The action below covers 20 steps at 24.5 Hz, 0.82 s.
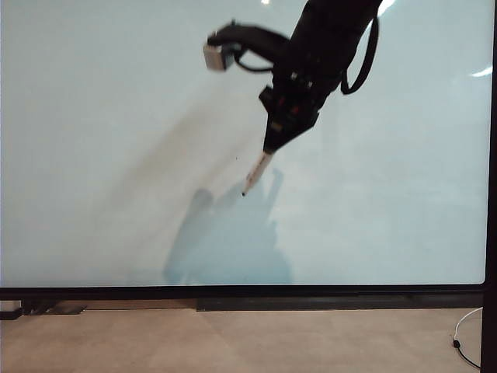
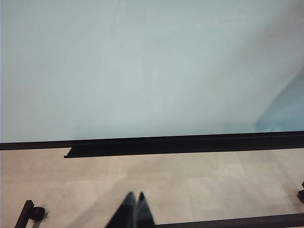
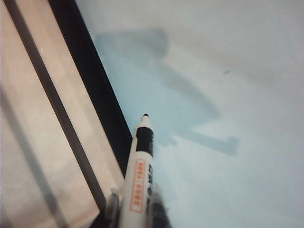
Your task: Pick up the pen on the shelf to the right of the whiteboard and draw a rectangle.
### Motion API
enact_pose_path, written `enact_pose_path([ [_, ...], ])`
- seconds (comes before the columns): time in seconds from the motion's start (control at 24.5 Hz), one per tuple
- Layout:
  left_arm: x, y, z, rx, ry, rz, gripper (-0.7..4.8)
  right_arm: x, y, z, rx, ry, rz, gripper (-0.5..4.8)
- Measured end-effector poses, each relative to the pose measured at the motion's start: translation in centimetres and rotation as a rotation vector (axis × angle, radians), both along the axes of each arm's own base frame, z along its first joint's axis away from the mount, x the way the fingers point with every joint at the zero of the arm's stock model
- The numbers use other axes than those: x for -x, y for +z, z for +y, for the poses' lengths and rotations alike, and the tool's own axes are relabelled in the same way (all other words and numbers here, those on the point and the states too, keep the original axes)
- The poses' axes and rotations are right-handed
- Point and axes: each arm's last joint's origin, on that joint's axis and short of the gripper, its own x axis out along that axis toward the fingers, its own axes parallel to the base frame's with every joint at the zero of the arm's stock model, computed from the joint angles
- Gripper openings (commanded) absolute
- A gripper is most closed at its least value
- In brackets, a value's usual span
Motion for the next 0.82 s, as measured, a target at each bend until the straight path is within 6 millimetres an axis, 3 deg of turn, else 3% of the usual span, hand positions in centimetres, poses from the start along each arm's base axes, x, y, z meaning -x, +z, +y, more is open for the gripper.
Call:
enact_pose_path([
  [0.2,0.0,0.0,0.0,0.000,0.000,0.000,-0.05,-1.1,-0.3,1.6,0.062,0.011,-0.024,-0.06],
  [0.33,0.0,0.0,0.0,0.000,0.000,0.000,-0.05,-1.6,0.6,2.3,0.077,0.027,-0.069,-0.06],
  [0.82,0.0,0.0,0.0,0.000,0.000,0.000,-0.05,-2.1,1.2,2.0,0.092,0.021,-0.108,-0.06],
])
